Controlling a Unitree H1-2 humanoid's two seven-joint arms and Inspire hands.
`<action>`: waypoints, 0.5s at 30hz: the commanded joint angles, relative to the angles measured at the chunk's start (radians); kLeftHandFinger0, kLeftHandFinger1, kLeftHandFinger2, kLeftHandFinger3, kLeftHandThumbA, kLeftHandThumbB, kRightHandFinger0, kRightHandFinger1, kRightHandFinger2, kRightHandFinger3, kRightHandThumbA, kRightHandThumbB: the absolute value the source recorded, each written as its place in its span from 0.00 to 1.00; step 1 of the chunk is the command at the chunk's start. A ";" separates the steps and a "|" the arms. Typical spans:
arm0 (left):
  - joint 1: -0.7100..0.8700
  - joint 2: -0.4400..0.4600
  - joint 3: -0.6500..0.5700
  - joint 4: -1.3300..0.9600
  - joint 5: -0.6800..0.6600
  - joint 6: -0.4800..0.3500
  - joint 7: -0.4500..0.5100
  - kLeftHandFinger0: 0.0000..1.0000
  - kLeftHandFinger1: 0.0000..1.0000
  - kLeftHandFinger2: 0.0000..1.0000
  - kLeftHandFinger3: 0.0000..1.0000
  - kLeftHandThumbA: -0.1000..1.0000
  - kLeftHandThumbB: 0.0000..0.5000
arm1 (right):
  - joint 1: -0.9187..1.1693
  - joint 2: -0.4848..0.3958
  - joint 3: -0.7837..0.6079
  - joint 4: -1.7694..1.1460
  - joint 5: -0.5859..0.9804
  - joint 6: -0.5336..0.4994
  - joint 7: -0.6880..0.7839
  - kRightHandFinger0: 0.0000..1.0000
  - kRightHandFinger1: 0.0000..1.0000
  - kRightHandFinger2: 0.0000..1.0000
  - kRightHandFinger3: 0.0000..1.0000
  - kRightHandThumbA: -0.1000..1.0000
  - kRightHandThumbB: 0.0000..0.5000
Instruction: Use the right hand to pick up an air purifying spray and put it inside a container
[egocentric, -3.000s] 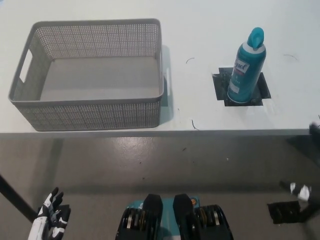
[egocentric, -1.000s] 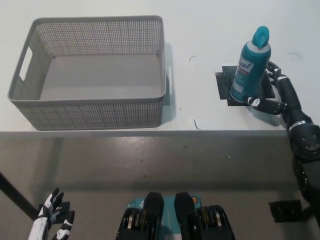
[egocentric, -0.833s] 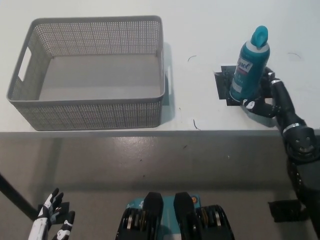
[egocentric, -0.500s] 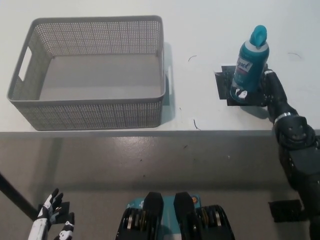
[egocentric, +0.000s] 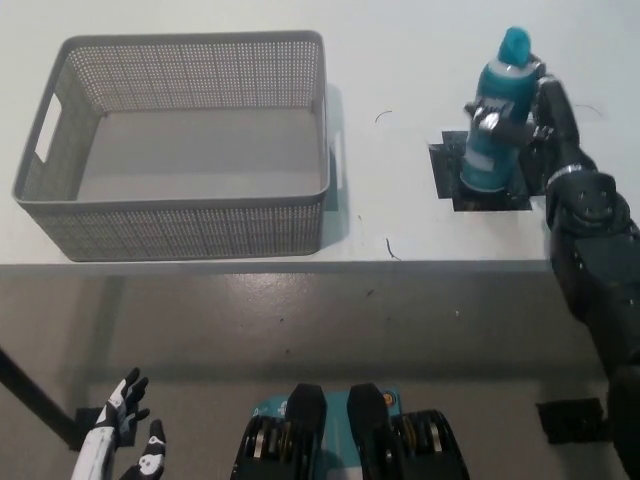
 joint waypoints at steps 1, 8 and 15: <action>-0.022 0.025 0.003 -0.025 -0.022 -0.004 -0.010 0.94 1.00 1.00 1.00 0.39 0.97 | -0.122 0.013 -0.043 0.008 0.055 -0.116 -0.089 0.52 0.46 0.49 0.47 0.00 0.60; -0.006 0.028 0.006 -0.024 -0.027 -0.005 -0.009 0.95 1.00 1.00 1.00 0.41 0.99 | -0.083 0.037 -0.101 -0.173 0.099 -0.033 -0.103 0.37 0.36 0.41 0.45 0.00 0.76; -0.002 0.031 0.007 0.001 -0.042 -0.026 -0.010 0.96 1.00 1.00 1.00 0.42 1.00 | -0.078 0.040 -0.130 -0.338 0.114 0.018 -0.131 0.37 0.34 0.43 0.45 0.00 0.78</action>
